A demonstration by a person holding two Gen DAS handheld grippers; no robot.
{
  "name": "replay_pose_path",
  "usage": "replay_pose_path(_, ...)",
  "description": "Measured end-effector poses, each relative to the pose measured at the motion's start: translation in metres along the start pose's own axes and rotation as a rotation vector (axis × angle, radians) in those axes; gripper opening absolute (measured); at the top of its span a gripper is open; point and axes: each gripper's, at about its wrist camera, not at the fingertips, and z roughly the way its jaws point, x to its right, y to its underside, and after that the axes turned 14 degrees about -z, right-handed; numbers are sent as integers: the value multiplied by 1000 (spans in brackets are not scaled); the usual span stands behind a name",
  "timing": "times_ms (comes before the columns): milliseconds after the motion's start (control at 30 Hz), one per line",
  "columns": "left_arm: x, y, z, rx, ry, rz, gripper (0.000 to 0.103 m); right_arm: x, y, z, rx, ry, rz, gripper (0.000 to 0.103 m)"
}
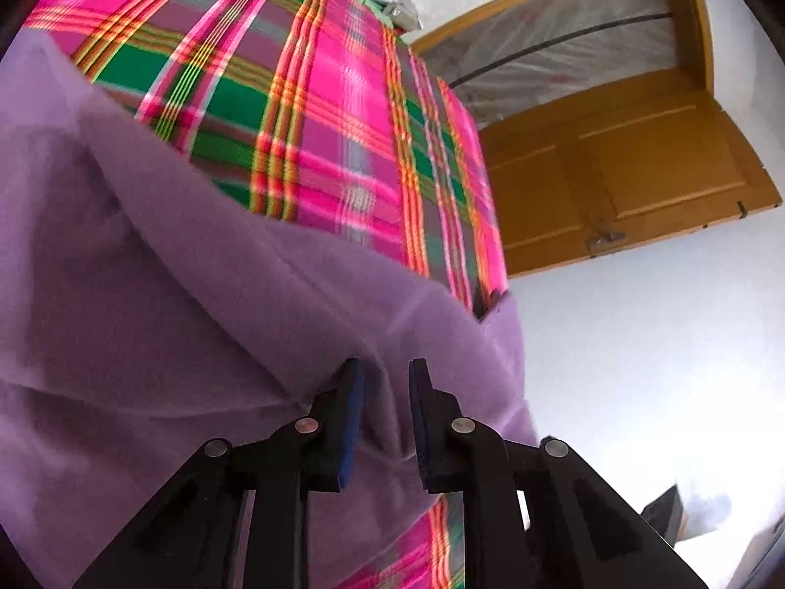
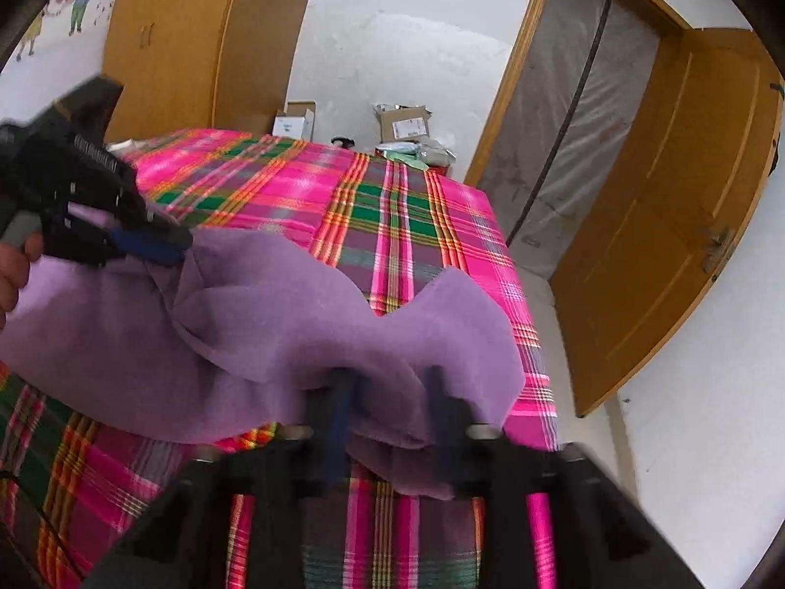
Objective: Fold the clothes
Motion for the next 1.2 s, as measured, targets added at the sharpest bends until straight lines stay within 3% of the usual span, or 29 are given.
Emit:
replay_pose_path(67,-6,3,-4,-7,-16,-6,23,6,-1,-2,20,-25,32,7)
replay_pose_path(167,-10,7,-9,-11,-16,-15,24,17,-4,-6,48,-58,86,6)
replay_pose_path(233,-12,10,-13,-13,-13,-21,33,26,-7,-8,62,-75,125,5)
replay_pose_path(400,-11,9,-17,-10,34,-36,33,48,-22,-7,89,-111,224,5)
replay_pose_path(633,-3,0,-2,-49,43,-66,33,59,-52,-10,143,-79,205,4)
replay_pose_path(1000,9,5,-26,21,126,-53,33,91,-94,-1,195,-34,248,3)
replay_pose_path(1067,18,6,-25,8,143,16,33,90,-103,4,182,-21,220,3)
replay_pose_path(1200,20,4,-13,-9,105,36,33,90,-115,23,131,-7,197,3)
